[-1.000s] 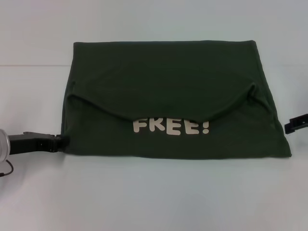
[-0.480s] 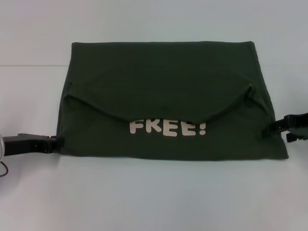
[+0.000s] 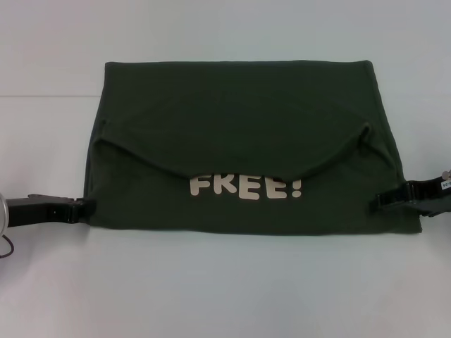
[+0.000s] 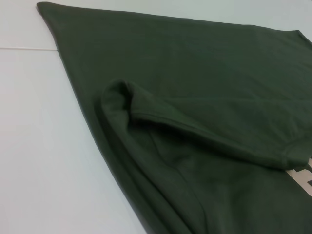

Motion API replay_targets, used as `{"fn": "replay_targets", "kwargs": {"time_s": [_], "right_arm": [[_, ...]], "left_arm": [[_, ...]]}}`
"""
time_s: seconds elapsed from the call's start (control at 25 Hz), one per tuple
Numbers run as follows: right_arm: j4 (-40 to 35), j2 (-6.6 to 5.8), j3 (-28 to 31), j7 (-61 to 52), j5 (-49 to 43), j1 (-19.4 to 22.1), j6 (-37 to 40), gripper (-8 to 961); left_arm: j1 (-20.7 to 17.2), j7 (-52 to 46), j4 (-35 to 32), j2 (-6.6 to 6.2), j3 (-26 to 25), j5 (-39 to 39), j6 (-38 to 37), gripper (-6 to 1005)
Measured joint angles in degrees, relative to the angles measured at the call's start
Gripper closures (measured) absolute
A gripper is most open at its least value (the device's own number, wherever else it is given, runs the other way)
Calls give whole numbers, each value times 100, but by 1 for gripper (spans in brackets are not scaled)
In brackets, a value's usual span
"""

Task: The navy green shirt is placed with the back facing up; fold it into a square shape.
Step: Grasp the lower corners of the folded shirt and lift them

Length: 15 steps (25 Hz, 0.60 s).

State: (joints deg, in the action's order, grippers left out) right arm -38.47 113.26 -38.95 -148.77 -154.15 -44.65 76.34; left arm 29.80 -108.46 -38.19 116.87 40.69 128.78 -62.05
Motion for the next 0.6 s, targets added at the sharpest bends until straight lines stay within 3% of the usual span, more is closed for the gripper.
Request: {"fn": "replay_targets", "kwargs": {"time_s": [0.48,0.6], "right_arm": [[-25,94,-23,120,114,44,-138,106],[-82,94,-25,141,114,93,-150,170]], "left_arm": [[-8,0,-5,7,0,-3,-11,939],[-9,-7,-4,9,1,-3,-28,940]]}}
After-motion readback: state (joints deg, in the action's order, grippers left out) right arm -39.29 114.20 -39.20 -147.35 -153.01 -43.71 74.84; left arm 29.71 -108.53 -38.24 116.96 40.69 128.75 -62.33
